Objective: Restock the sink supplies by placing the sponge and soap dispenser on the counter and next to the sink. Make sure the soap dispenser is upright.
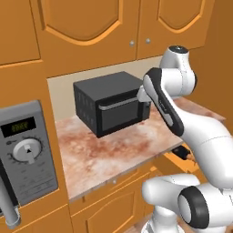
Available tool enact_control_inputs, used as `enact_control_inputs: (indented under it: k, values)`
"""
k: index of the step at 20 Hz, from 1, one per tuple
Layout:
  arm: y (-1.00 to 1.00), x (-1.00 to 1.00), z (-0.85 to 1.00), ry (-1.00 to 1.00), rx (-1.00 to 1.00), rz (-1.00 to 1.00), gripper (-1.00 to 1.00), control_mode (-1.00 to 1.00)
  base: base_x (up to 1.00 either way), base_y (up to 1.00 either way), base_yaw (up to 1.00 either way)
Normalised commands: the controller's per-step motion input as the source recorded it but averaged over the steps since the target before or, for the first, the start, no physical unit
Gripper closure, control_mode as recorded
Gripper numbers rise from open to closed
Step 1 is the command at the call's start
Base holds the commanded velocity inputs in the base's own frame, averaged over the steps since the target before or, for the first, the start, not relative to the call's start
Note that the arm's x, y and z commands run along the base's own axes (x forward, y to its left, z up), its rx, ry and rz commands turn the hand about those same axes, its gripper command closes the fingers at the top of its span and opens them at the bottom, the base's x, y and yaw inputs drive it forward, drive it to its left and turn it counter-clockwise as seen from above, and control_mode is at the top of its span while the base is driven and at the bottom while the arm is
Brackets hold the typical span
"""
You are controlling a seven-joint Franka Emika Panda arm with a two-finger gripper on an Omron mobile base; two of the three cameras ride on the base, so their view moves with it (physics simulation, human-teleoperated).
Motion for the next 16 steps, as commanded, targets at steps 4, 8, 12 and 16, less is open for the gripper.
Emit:
enact_control_inputs:
  k: [4, 8, 12, 16]
  values:
    - [0.00, 0.00, 0.00, 0.00, 0.00, 0.00, -1.00, 1.00, 0.28, 0.26, -0.10]
    - [0.00, 0.00, 0.00, 0.00, 0.00, 0.00, -1.00, 1.00, 0.21, 0.30, -0.11]
    - [0.00, 0.00, 0.00, 0.00, 0.00, 0.00, -1.00, 1.00, 0.24, 0.05, -0.08]
    - [0.00, 0.01, -0.06, 0.00, 0.00, -0.01, -1.00, -1.00, 0.08, 0.00, -0.05]
